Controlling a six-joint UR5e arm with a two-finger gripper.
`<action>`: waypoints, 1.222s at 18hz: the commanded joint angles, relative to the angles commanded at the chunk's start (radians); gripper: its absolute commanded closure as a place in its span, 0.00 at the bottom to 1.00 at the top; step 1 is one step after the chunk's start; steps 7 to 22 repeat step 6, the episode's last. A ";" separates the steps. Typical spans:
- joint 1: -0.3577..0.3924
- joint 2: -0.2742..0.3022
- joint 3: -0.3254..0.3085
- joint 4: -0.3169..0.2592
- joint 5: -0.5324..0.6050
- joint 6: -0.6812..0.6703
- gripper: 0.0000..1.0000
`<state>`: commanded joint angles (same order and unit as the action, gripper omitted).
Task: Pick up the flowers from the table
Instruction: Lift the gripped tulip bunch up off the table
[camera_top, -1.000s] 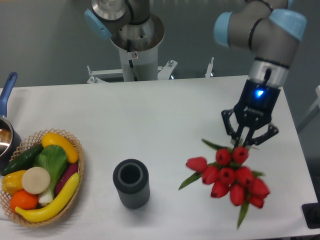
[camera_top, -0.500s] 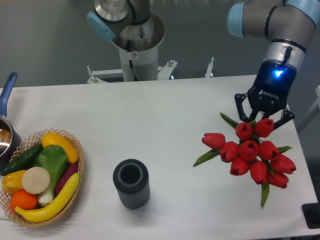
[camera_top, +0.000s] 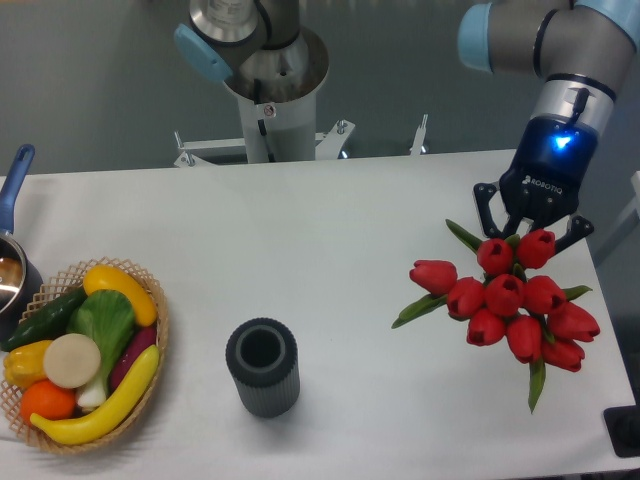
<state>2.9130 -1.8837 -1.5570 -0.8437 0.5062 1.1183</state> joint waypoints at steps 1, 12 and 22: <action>0.000 0.000 -0.002 0.000 -0.006 0.000 0.80; 0.009 0.000 -0.003 -0.002 -0.051 -0.005 0.80; 0.009 0.000 -0.003 -0.002 -0.051 -0.005 0.80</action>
